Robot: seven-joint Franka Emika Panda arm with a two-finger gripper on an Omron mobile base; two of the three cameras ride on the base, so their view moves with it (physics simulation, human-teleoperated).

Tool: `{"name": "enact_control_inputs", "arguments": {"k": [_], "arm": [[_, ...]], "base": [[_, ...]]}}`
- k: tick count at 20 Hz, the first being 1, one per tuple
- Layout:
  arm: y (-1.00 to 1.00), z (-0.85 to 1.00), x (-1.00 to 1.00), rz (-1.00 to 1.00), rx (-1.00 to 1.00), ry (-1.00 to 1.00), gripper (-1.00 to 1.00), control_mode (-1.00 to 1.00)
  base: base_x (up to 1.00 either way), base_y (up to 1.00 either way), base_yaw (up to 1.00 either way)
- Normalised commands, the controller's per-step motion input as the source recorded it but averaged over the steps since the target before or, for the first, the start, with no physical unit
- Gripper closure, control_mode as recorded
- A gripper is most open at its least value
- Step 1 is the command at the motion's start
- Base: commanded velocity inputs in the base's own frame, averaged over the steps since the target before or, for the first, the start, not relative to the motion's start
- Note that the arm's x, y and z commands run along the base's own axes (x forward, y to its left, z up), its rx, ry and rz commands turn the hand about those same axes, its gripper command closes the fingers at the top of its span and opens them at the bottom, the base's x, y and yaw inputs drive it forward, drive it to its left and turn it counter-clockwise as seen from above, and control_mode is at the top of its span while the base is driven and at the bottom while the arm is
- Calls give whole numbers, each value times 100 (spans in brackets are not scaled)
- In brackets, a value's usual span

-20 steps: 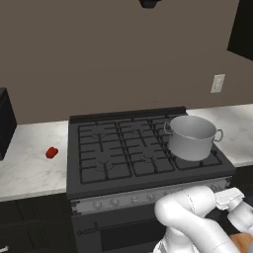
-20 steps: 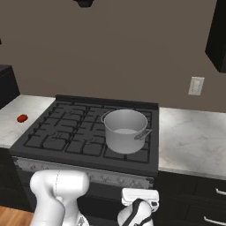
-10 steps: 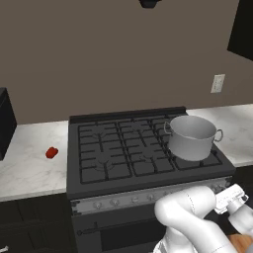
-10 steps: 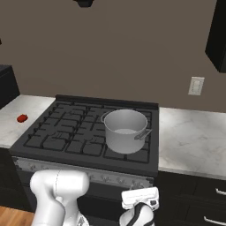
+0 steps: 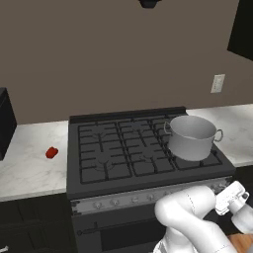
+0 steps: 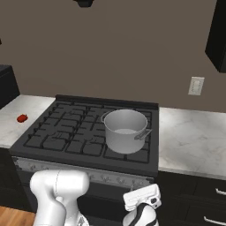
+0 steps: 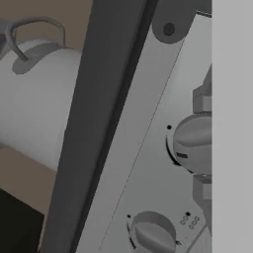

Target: Turn on the burner for the pot on the stove. Wait thirty seconds for the pot to heat up. Then add the bell pepper to the pot.

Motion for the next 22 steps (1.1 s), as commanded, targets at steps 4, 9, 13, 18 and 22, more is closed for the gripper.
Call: {"name": "enact_control_inputs", "arguments": {"k": [4,9,13,18,22], "arm": [[0,4,6,18,-46,-12,100,-100],[0,0,0,16,-49,-13,100,-100],[0,3,0,14,-50,-13,100,-100],[0,3,0,15,-54,-18,100,-100],[0,1,0,16,-59,-26,100,-100]], "base": [[0,0,0],[0,0,0],[0,0,0],[0,0,0],[0,0,0]]}}
